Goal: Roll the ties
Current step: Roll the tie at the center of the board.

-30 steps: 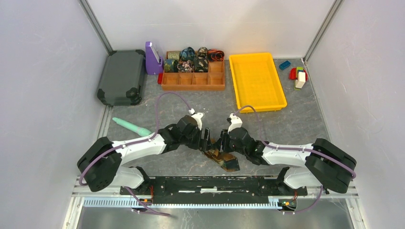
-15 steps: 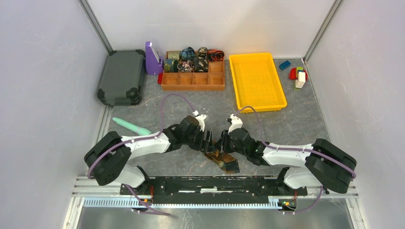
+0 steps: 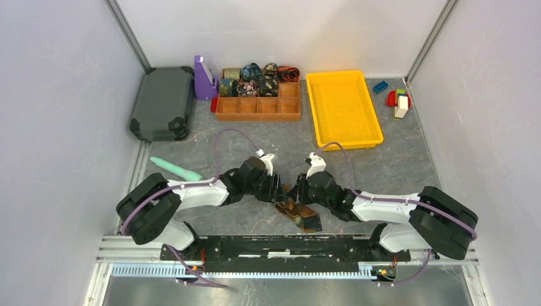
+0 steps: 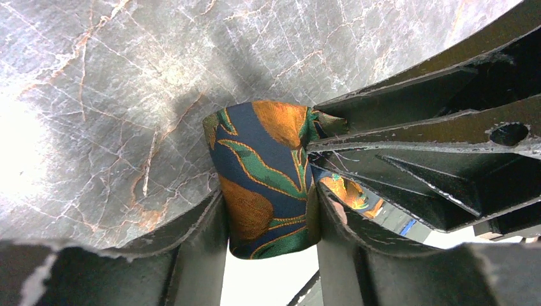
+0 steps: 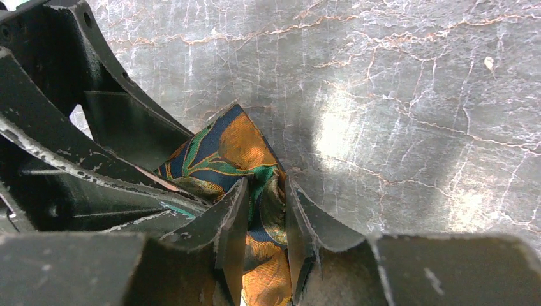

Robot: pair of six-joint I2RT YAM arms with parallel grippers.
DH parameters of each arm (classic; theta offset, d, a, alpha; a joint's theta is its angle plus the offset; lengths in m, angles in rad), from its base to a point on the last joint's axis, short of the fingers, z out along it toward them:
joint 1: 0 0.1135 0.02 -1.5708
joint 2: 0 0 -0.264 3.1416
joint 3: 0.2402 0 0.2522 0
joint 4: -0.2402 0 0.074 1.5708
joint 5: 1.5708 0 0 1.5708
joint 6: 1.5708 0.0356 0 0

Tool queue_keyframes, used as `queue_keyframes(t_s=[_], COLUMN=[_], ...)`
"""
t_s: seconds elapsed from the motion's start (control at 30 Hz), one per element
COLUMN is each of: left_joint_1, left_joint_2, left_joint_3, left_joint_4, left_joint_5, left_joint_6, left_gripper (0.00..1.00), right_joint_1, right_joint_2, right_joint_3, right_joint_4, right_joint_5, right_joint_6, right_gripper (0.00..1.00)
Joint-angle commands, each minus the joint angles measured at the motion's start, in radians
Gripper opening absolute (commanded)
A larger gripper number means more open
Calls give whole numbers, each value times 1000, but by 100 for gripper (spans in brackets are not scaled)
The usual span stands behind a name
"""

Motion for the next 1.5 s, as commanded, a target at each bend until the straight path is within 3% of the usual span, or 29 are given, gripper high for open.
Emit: queue_keyframes(t_s=[0.0, 0.1, 0.3, 0.4, 0.63, 0.87, 1.2, 1.47], left_joint_1=[-3, -4, -8, -20, -71, -116, -178, -186], left_joint_2=[4, -15, -83, -119, -198, -266, -307, -358], left_joint_3=[-38, -49, -76, -78, -80, -82, -86, -106], left_joint_4=[41, 43, 25, -14, -99, -150, -182, -198], left_joint_5=[-53, -71, -144, -224, -441, -584, -665, -662], left_joint_6=[-39, -39, -33, -19, 0, 23, 52, 84], left_gripper=[50, 46, 43, 41, 39, 38, 38, 38], right_joint_1=[4, 5, 2, 3, 3, 25, 30, 24], right_joint_2=[-19, -29, -82, -127, -185, -98, 69, 109], right_joint_3=[-20, -6, 103, 141, 81, -24, -5, 30], right_joint_4=[-44, -61, -201, -255, -226, -72, -41, -96], right_joint_5=[-8, 3, 87, 123, 51, -71, -18, 57], right_joint_6=[0, -12, -94, -121, -124, -100, -117, -151], right_gripper=[33, 37, 60, 64, 56, 42, 38, 37])
